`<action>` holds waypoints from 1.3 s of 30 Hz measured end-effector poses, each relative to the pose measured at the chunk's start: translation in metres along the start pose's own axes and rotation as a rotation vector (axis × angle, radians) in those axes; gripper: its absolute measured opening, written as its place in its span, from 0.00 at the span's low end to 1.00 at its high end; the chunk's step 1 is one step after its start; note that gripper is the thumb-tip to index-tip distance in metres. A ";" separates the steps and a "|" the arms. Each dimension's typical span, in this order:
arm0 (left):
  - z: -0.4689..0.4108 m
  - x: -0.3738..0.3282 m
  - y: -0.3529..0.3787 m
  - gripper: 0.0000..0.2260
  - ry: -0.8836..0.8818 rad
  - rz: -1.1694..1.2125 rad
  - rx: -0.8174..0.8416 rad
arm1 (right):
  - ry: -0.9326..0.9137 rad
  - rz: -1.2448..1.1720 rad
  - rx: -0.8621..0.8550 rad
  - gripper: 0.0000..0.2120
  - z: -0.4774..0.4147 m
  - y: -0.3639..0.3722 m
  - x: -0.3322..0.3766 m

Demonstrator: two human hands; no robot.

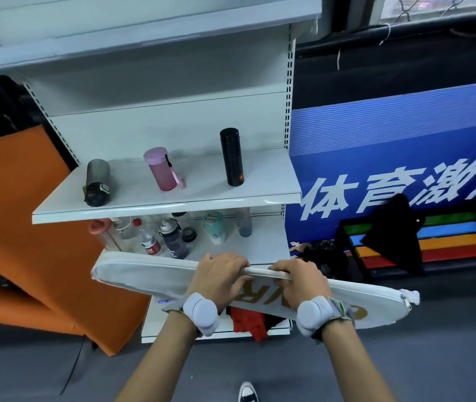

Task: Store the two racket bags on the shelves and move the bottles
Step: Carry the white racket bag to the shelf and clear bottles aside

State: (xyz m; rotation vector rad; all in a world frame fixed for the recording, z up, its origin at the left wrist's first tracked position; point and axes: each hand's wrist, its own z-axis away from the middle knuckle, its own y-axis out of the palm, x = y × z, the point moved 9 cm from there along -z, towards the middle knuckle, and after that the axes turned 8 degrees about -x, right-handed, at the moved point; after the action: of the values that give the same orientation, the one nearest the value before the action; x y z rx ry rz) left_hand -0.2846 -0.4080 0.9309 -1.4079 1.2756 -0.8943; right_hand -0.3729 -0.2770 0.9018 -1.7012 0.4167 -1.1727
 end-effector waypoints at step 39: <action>-0.214 0.051 -0.155 0.31 -0.013 0.292 -0.777 | 0.186 -0.009 -0.300 0.19 -0.102 -0.124 -0.023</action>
State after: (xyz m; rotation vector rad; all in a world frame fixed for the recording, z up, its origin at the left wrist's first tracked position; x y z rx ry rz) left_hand -0.4415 -0.5068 1.1257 -1.7261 1.8684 -0.1727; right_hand -0.5001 -0.2581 1.0009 -1.8543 0.7313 -1.3317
